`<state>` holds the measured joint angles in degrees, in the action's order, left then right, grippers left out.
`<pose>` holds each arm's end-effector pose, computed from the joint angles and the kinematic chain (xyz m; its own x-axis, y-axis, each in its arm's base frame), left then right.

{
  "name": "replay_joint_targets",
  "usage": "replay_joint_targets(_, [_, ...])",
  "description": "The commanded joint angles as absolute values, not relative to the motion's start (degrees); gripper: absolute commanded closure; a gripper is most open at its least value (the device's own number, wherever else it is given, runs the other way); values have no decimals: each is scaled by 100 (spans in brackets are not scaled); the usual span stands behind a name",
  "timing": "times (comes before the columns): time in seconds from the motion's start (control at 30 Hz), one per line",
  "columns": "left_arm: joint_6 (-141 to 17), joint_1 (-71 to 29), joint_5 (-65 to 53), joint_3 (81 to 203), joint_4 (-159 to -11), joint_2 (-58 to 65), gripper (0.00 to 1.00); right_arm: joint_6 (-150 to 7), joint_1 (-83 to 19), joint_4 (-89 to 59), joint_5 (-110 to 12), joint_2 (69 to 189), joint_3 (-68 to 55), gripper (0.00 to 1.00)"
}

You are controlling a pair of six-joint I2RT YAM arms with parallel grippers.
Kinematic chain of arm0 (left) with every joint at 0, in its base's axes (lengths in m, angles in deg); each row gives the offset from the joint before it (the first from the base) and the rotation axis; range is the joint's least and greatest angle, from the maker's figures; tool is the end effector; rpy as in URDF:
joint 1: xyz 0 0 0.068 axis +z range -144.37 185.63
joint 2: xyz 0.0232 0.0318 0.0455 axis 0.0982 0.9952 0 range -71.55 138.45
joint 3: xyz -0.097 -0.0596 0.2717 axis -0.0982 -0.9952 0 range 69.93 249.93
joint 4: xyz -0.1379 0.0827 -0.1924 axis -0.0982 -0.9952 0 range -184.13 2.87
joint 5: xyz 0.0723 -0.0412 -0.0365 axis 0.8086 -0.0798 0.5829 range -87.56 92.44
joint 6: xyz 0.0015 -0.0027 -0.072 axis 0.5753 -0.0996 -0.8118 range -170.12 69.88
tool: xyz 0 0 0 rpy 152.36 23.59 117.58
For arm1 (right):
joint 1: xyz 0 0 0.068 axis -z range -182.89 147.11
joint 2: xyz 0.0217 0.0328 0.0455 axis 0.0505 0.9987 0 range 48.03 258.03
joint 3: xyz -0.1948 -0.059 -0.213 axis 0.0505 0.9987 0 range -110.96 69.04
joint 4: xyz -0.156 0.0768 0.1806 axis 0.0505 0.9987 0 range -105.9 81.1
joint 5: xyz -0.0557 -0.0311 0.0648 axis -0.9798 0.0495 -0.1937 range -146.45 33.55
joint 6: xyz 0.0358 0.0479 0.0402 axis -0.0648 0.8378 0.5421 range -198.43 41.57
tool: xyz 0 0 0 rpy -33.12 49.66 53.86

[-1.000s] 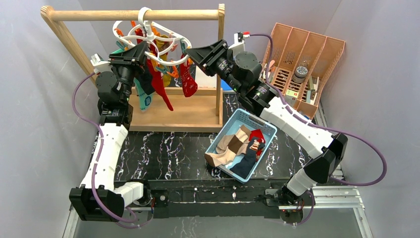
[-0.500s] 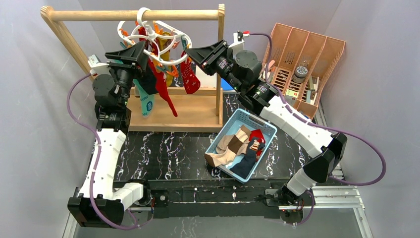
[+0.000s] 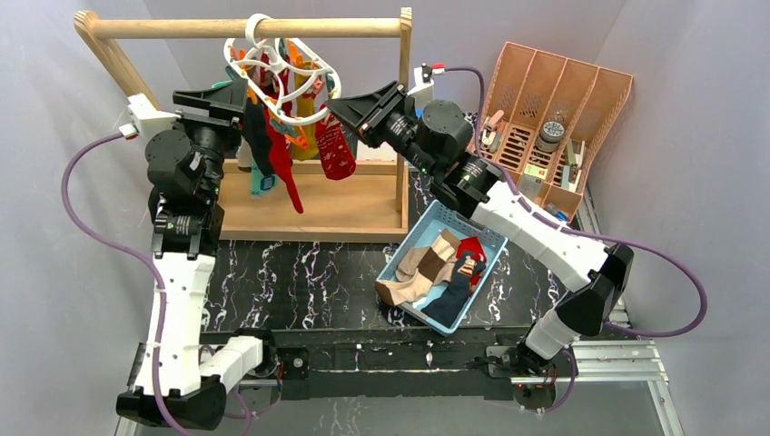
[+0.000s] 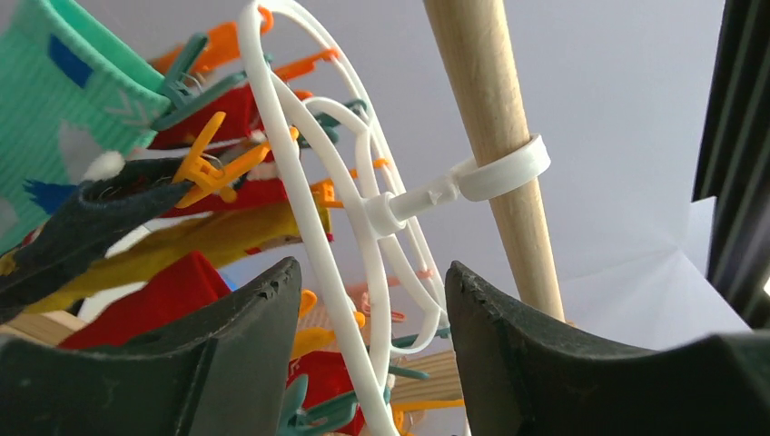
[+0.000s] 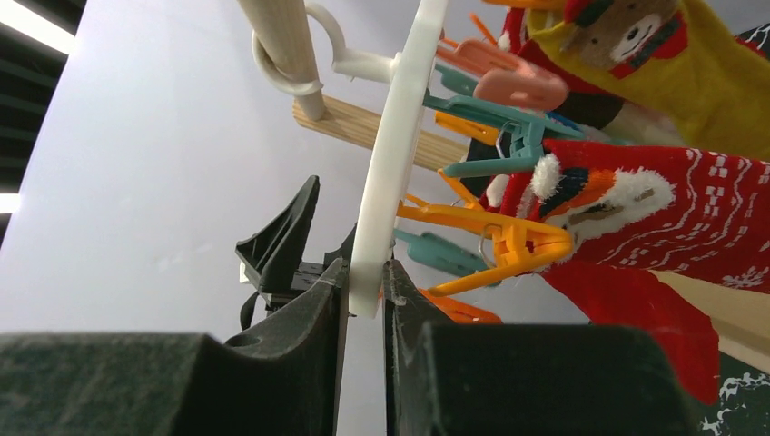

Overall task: Clip the socks to the hanger
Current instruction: Adjust the hanger on the clothesline.

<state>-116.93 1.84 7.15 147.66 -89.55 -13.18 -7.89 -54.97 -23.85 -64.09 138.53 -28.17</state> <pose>0.1976 -0.0083 0.5302 0.1257 -0.9265 -0.3548 0.2623 0.3759 -0.8888 0.2375 0.2918 0.5205 -0.6109 0.7365 -0.2905 -0.3807 0.0485 0.9234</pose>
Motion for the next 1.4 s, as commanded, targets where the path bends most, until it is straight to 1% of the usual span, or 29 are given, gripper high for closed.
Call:
replay_joint_targets(0.0, [-10897,97,1445,15077,-9531,-1582,41,-804,-5704,-2809,-6219,13955,-2929,86])
replay_joint_targets(0.5, [-10044,-142,2246,15244,-9879,-1939,39,-779,-6143,-3181,-6457,14347,-3117,86])
replay_joint_targets(0.9, [-9593,-333,2712,15222,-9981,-2233,38,-725,-6354,-3379,-6545,14833,-3582,78])
replay_joint_targets(0.97, [-9455,-388,2813,15263,-9998,-2266,37,-728,-6354,-3417,-6574,14863,-3625,76])
replay_joint_targets(1.2, [-9202,-521,3026,15312,-10049,-2321,36,-791,-6353,-3401,-6696,14887,-3730,63])
replay_joint_targets(1.37, [-9168,-570,3061,15299,-10064,-2345,35,-925,-6354,-3376,-6764,14870,-3787,56])
